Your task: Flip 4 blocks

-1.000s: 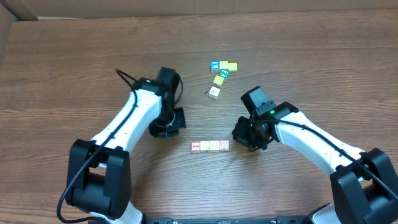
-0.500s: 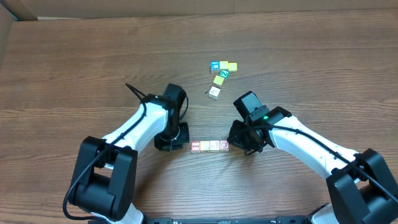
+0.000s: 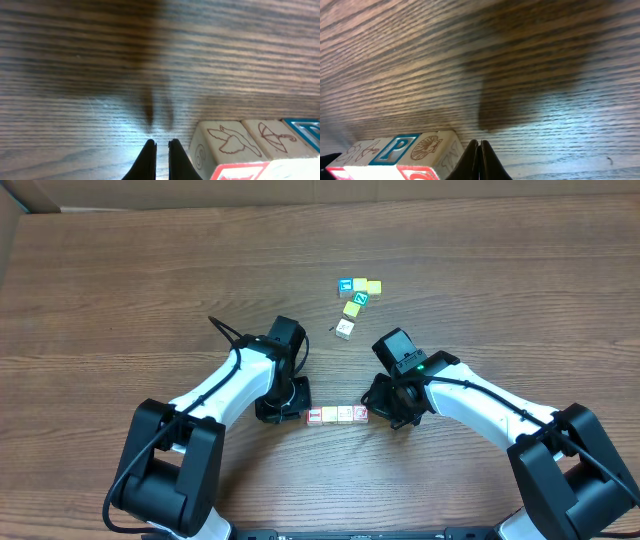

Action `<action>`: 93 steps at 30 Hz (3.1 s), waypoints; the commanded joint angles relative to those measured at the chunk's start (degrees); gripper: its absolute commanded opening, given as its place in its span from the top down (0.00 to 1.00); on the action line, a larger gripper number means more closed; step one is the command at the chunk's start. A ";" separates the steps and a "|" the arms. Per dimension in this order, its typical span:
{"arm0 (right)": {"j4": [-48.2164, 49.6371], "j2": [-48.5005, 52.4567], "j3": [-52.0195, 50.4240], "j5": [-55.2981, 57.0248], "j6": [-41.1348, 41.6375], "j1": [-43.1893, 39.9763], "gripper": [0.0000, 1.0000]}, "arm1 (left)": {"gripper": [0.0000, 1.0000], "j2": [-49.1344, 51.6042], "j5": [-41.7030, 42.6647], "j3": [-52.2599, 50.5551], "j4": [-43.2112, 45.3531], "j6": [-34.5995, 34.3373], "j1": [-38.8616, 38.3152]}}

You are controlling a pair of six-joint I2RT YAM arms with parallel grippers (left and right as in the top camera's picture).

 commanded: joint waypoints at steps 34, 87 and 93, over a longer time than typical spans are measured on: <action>0.76 -0.13 -0.31 -6.23 0.44 0.70 0.96 | 0.96 -0.83 3.91 -0.26 3.67 0.09 -0.59; 3.17 -0.13 -0.31 -8.81 11.30 6.91 0.96 | 0.96 -0.83 3.85 -0.17 14.64 8.24 -0.57; 3.10 -0.13 -0.31 -8.81 12.26 6.91 0.96 | 0.96 -0.83 3.87 -0.11 15.80 8.52 -0.59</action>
